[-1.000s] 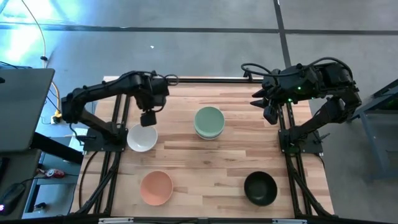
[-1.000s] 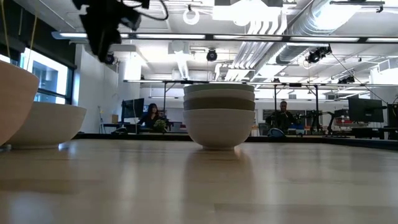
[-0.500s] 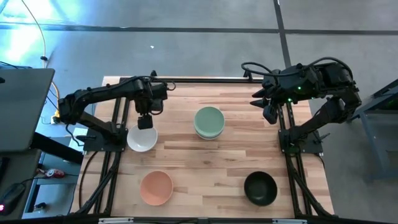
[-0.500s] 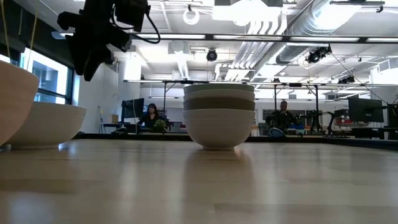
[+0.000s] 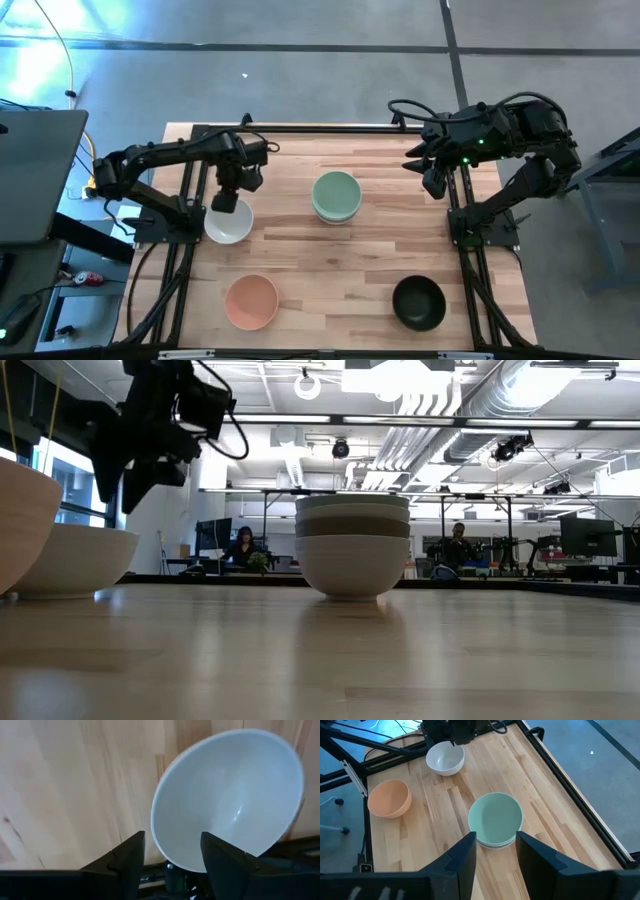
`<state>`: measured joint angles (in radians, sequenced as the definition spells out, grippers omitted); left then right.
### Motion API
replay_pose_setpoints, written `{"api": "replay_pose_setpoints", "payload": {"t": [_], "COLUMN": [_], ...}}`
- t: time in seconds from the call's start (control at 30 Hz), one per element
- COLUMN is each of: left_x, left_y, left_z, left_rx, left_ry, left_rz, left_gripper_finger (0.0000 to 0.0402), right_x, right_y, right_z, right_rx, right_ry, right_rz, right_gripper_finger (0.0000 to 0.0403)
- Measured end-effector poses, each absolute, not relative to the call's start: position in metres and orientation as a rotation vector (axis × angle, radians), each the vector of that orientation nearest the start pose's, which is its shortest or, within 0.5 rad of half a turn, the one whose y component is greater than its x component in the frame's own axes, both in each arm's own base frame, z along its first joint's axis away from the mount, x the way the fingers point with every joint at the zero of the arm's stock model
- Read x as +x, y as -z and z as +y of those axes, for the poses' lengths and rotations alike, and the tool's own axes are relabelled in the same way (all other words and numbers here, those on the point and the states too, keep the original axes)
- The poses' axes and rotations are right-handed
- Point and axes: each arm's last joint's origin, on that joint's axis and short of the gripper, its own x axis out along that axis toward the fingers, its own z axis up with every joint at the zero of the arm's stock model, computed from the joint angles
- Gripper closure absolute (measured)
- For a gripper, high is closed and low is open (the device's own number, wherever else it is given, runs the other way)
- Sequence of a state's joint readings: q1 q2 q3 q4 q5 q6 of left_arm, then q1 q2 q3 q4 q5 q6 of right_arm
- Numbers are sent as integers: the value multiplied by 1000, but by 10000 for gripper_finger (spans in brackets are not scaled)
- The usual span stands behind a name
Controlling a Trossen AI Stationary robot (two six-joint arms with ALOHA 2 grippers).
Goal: Nest bowls inside each other
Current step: Stack the white bowl on the blue bowl
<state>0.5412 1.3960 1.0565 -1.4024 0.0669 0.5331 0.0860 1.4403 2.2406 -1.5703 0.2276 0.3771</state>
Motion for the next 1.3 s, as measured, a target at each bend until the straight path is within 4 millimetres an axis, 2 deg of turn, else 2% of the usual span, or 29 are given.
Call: {"api": "replay_pose_setpoints", "payload": {"t": [0.2, 0.8, 1.07, 1.2, 1.3], "left_x": [179, 176, 175, 175, 173], "left_y": [-232, -202, -187, -186, -185], "left_z": [109, 107, 109, 111, 114], "left_rx": [-118, -105, -132, -149, -160], "left_ry": [92, 90, 26, 10, -1], "left_rz": [1656, 1639, 1601, 1588, 1588], "left_gripper_finger": [242, 236, 238, 253, 285], "right_x": [182, 184, 184, 185, 185], "right_y": [-516, -518, -518, -519, -519], "right_z": [9, 9, 9, 9, 9], "right_rx": [238, 250, 251, 254, 254], "right_ry": [275, 274, 274, 272, 271], "right_rz": [721, 697, 690, 677, 675], "right_gripper_finger": [274, 274, 274, 274, 274]}}
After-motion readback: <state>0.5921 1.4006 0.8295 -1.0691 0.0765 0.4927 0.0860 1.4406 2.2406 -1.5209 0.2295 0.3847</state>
